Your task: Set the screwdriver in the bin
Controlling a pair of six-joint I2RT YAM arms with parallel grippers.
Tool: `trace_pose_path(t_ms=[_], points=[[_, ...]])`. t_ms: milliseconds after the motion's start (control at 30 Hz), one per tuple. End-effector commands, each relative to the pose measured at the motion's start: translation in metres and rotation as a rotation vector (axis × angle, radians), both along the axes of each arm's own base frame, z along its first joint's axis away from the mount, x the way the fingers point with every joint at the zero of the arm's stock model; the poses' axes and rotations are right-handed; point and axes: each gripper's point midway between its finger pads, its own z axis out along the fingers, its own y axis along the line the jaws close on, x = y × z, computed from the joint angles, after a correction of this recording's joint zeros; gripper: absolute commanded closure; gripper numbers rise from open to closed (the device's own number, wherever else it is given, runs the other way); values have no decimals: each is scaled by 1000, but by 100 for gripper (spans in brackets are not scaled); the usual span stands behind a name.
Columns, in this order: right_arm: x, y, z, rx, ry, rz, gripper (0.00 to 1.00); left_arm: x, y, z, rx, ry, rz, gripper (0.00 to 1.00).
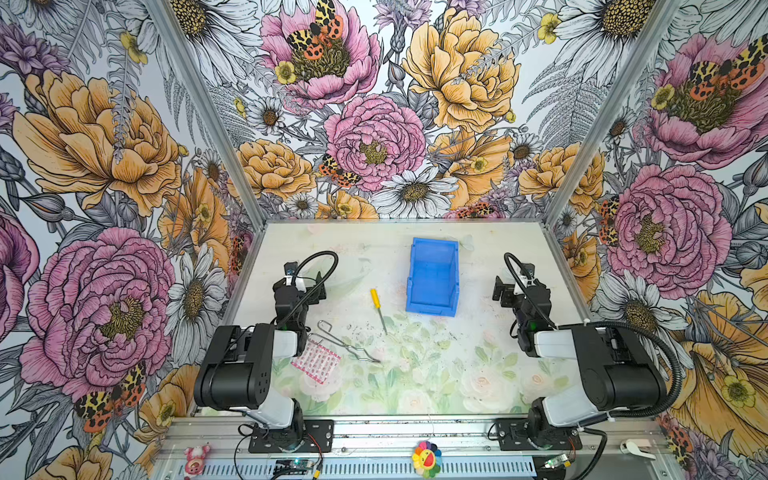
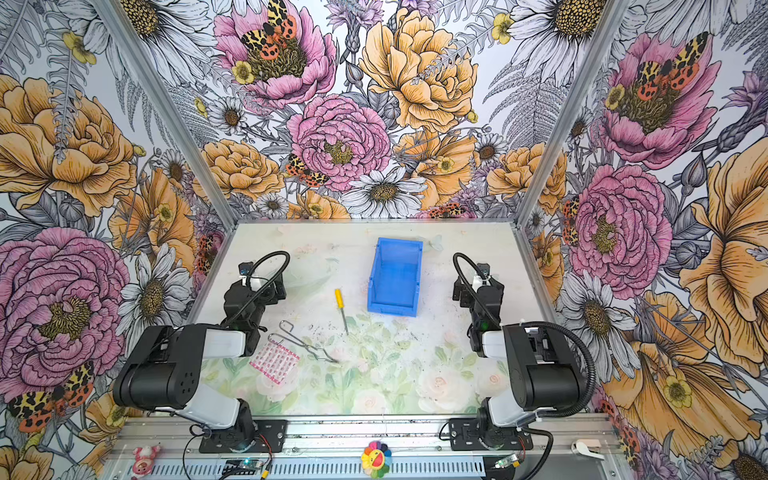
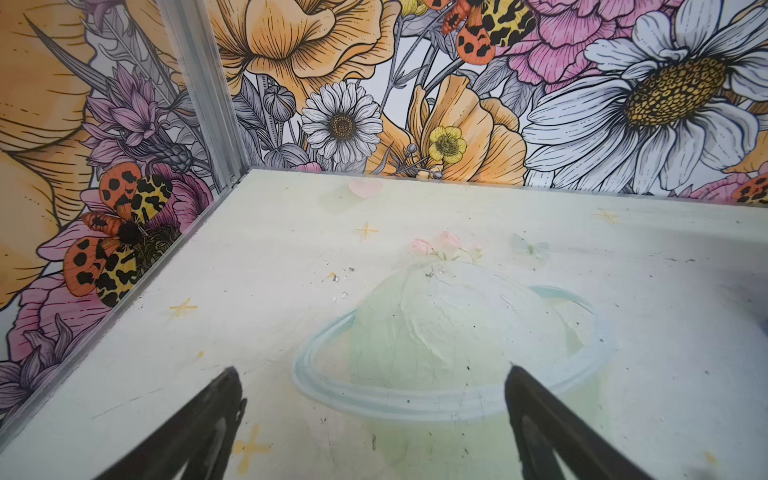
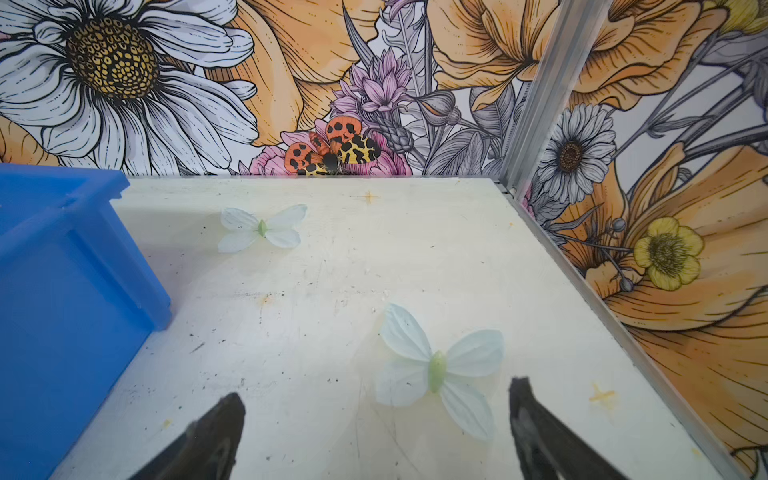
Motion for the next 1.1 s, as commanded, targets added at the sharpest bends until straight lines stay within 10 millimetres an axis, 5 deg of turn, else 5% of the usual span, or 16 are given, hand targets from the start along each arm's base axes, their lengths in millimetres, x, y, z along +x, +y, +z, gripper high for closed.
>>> trace_pose_path(t_ms=[0, 1067], points=[[6, 0, 4, -4, -13, 6, 1, 0, -1, 2, -12, -16, -14, 1], [6, -7, 3, 18, -5, -18, 1, 2, -4, 3, -10, -7, -33, 1]])
